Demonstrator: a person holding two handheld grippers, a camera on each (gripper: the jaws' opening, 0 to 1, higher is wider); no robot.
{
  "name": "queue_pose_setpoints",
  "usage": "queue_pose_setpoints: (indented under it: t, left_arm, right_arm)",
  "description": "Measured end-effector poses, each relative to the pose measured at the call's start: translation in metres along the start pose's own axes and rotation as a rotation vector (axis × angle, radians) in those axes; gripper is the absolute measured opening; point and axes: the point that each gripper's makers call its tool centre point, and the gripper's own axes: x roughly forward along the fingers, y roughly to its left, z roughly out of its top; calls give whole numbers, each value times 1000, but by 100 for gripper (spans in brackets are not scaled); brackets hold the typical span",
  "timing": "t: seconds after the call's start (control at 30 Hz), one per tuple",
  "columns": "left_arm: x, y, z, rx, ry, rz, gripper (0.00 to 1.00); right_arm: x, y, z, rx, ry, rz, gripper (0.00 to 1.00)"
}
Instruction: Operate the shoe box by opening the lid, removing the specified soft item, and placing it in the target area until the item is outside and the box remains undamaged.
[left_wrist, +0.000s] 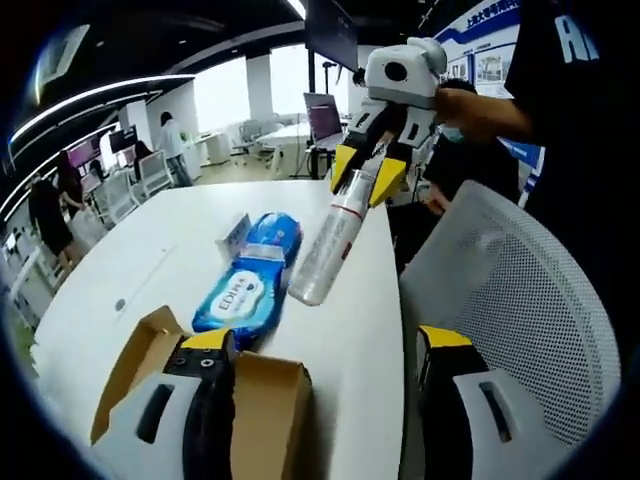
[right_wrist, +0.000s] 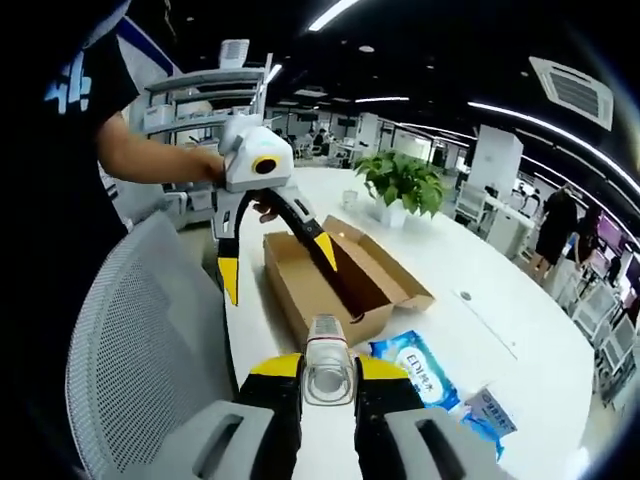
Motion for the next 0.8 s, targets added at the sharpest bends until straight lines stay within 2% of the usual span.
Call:
queue_pose_setpoints:
  t: [0.43,0.53,0.8]
  left_arm:
    - [-26,2,-22,-77,-13,112,88]
    - [-35,4,-28,-117,-26,148,90]
    - [-49,7,-34,-151,-58,225,94]
  right_arm:
    - [-11,-56,10,-132,107,0,14]
    - [-11,-66,11,-165,137,3,14]
    - [-6,-87,26,-237,183,30,15]
